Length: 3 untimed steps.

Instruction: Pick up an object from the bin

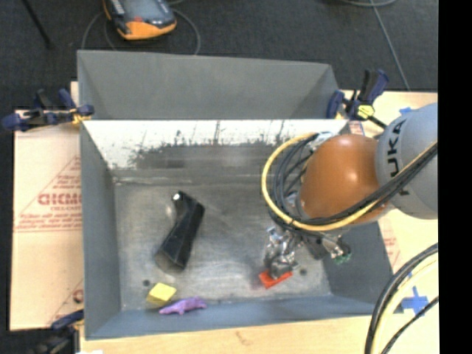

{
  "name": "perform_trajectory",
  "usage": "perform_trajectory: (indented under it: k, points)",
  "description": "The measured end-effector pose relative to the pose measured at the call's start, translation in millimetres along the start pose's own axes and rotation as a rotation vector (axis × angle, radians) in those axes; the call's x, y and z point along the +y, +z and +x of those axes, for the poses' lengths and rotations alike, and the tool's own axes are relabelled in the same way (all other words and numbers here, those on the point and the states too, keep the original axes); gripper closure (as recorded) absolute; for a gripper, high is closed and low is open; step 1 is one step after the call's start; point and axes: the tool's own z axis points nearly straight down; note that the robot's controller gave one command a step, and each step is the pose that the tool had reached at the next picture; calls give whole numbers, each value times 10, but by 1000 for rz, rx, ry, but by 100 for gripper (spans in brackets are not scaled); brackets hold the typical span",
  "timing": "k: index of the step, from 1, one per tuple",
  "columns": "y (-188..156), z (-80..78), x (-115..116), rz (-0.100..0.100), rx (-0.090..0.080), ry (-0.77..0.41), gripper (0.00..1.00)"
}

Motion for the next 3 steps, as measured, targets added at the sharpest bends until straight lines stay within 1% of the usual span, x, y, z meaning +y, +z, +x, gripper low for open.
perform_trajectory:
  k: [1,2,3]
  points:
    - [-582,-62,-87,-1,0,-66,100]
    - [-644,-530,50,10,-12,-229,100]
    - [-431,-283,94,0,-9,-238,100]
